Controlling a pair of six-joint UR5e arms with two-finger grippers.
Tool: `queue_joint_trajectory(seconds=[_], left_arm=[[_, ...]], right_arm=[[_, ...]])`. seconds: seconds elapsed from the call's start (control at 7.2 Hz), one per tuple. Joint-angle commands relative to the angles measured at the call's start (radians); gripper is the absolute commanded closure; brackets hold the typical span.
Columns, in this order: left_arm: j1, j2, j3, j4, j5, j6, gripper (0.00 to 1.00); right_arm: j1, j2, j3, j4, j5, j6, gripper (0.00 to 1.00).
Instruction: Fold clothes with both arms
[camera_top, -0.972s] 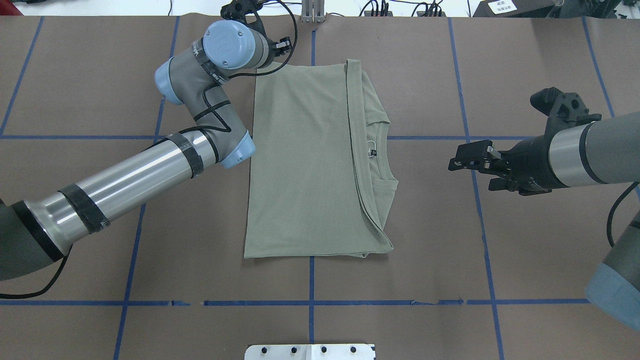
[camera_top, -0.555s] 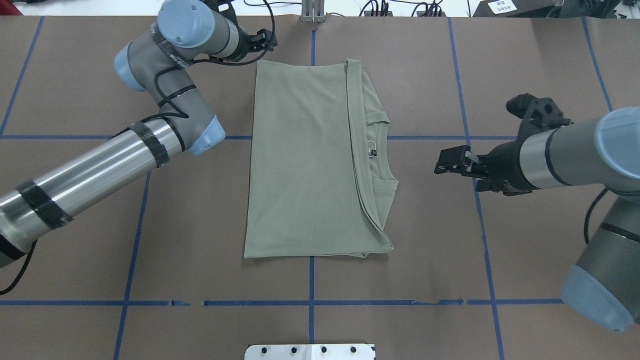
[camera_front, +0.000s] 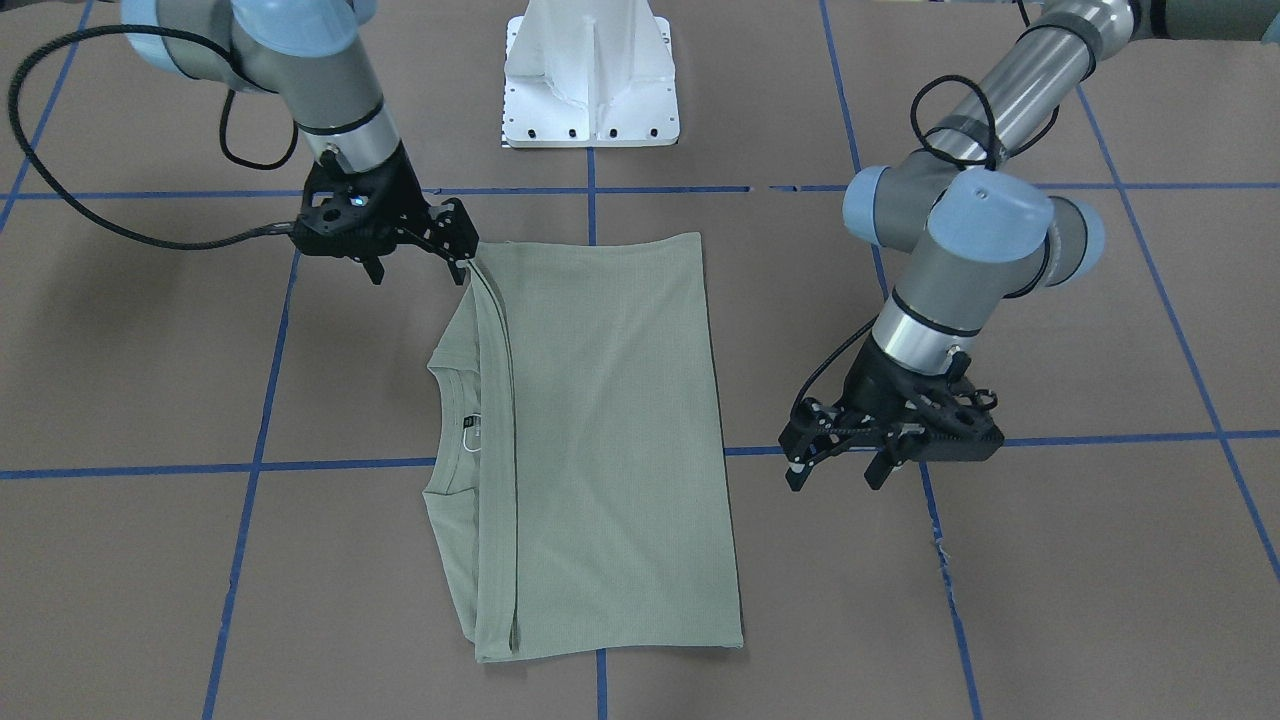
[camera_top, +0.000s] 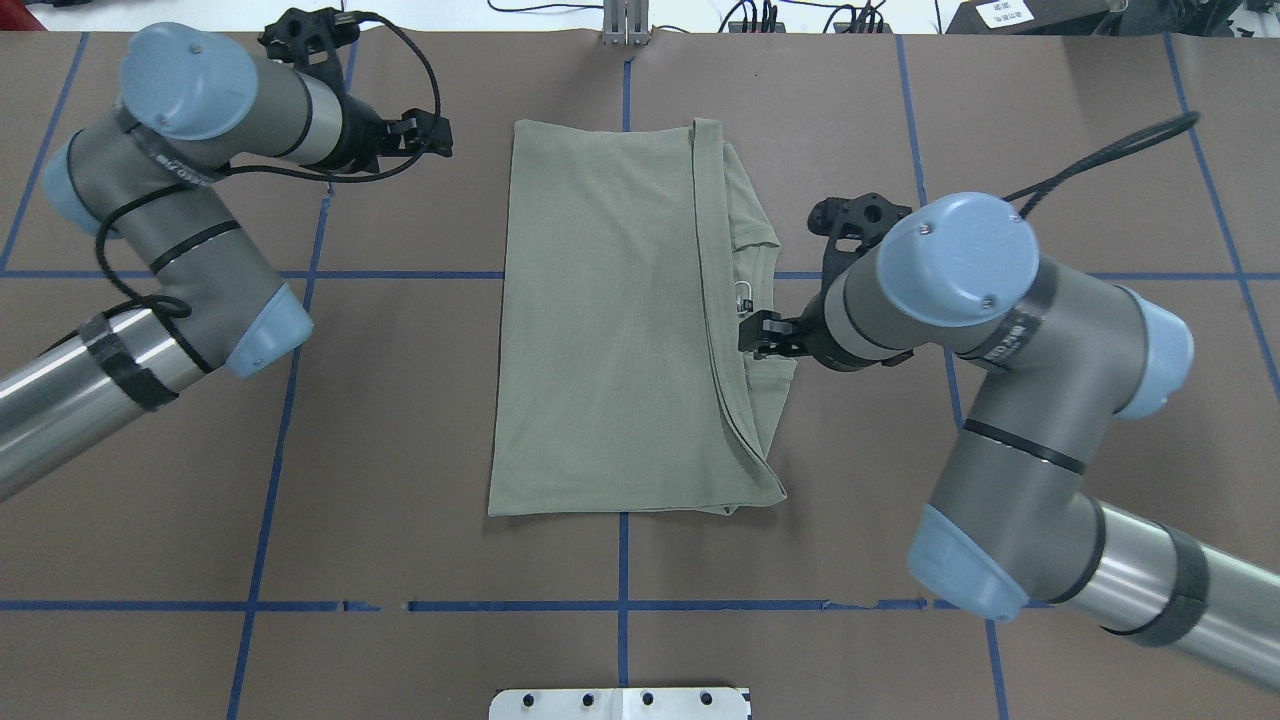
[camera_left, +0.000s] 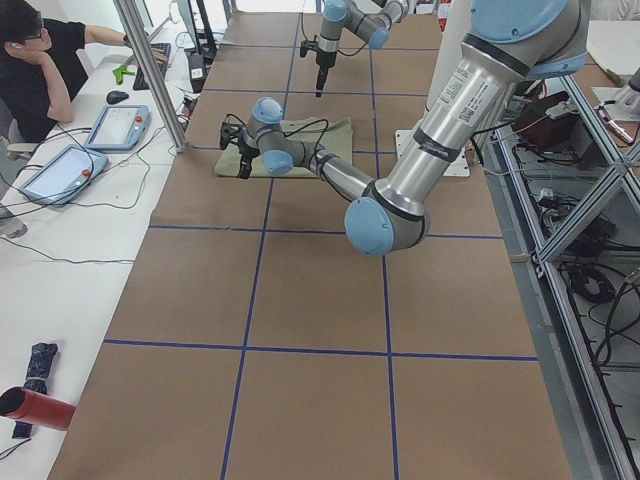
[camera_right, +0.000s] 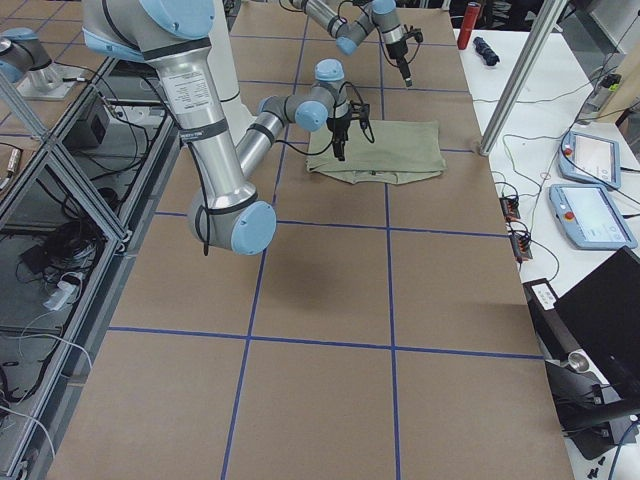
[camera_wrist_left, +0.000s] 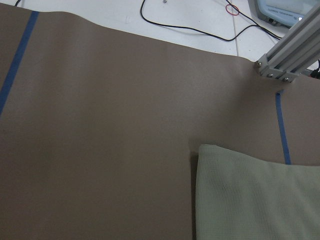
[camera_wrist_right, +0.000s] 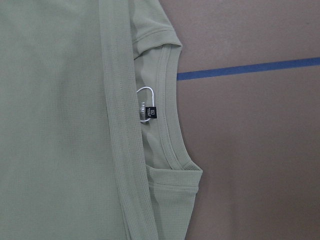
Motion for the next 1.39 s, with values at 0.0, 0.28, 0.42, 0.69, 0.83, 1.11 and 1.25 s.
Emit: queue_joint_trajectory(seconds=[0.0, 0.28, 0.42, 0.69, 0.83, 1.11, 1.25], left_arm=[[0.001, 0.110, -0.153, 0.012, -0.042, 0.001, 0.00], [0.004, 0.112, -0.162, 0.024, -0.040, 0.000, 0.00], [0.006, 0.116, -0.162, 0.024, -0.040, -0.002, 0.00], [0.007, 0.118, -0.156, 0.024, -0.042, -0.002, 0.00], [0.009, 0.118, -0.156, 0.024, -0.042, -0.002, 0.00], [0.009, 0.118, -0.152, 0.024, -0.042, -0.002, 0.00], [0.009, 0.118, -0.152, 0.024, -0.042, -0.002, 0.00]], right_arm=[[-0.081, 0.100, -0.089, -0.163, -0.095, -0.182, 0.00], [-0.147, 0.148, -0.157, -0.227, -0.146, -0.248, 0.00], [-0.149, 0.151, -0.169, -0.222, -0.145, -0.341, 0.00], [-0.147, 0.150, -0.188, -0.221, -0.137, -0.358, 0.00], [-0.147, 0.150, -0.197, -0.221, -0.133, -0.359, 0.00], [-0.146, 0.150, -0.223, -0.219, -0.130, -0.370, 0.00], [-0.144, 0.150, -0.223, -0.221, -0.126, -0.371, 0.00]])
